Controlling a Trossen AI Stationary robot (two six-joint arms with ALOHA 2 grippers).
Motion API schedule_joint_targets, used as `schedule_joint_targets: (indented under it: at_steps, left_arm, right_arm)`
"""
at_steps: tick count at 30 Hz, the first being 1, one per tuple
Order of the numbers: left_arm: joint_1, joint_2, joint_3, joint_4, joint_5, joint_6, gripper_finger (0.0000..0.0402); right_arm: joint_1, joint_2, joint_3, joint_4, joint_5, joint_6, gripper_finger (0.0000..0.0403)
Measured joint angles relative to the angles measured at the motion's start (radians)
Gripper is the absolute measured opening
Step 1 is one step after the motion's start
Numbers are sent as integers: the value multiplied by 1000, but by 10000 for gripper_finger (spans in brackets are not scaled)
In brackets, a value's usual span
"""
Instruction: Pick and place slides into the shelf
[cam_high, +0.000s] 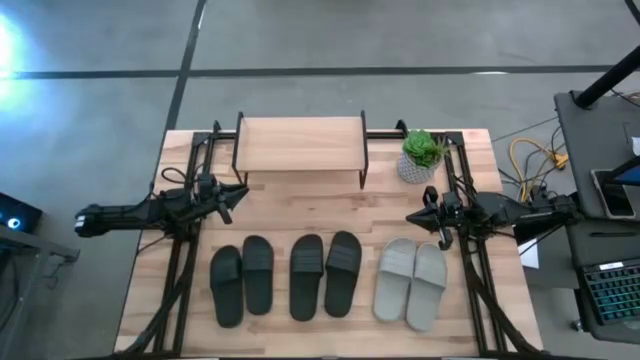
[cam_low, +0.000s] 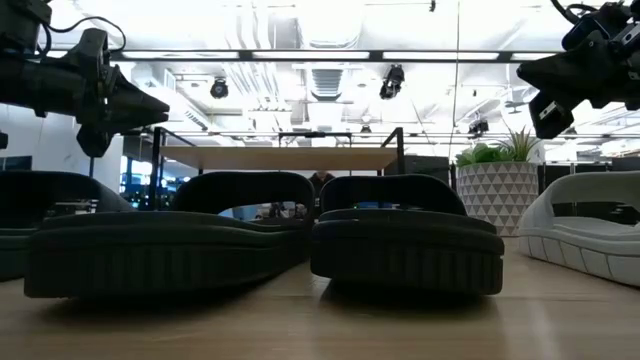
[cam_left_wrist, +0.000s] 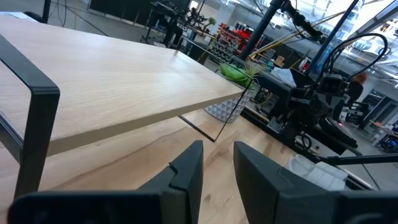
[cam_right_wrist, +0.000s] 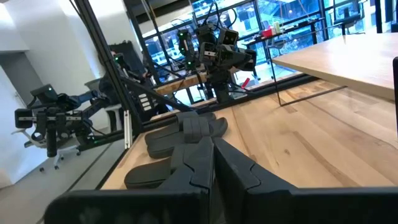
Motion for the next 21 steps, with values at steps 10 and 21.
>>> schedule_joint_targets:
  at_steps: [10,21]
  left_arm:
    - [0,0,0,0,0,0,75]
    - [0,0,0,1,0,0,75]
  right_arm:
    - [0,0,0,0,0,0,9]
    - [0,0,0,3,11,-10,9]
